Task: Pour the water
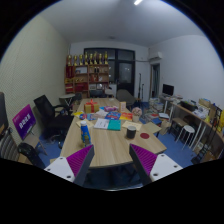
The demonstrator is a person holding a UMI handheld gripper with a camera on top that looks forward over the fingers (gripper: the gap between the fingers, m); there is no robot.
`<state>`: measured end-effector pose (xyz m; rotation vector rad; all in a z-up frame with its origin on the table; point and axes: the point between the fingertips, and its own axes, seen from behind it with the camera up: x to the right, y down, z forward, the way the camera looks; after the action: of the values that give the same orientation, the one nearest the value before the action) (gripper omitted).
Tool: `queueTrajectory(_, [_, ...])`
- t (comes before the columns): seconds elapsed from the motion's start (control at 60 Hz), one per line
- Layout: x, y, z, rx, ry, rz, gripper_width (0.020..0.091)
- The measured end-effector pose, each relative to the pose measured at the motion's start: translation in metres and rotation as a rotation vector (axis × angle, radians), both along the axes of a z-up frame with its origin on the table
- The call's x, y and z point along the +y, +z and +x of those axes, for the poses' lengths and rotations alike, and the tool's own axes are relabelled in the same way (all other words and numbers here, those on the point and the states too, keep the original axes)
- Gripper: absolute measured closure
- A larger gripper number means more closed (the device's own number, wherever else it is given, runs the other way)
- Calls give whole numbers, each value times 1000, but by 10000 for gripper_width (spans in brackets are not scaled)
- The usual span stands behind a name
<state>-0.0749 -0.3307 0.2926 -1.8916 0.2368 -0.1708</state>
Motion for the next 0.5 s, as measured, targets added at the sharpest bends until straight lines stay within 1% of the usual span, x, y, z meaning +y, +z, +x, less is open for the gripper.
queueTrajectory(0.117, [5,3,5,-20,-2,24,295])
queueTrajectory(0.15, [-2,7,-2,-25,-1,27,298])
queueTrajectory(0.2, [2,7,-5,-30,14,32,296])
queueTrajectory(0.233, [14,0,-1,-29,30,36,295])
queueTrajectory(0.3, [22,-2,-17,-26,64,40,294])
queueTrajectory(0.383, [43,-14,-31,-18,111,68,296])
queueTrajectory(0.5, [103,-48,-45,1,149,75,295])
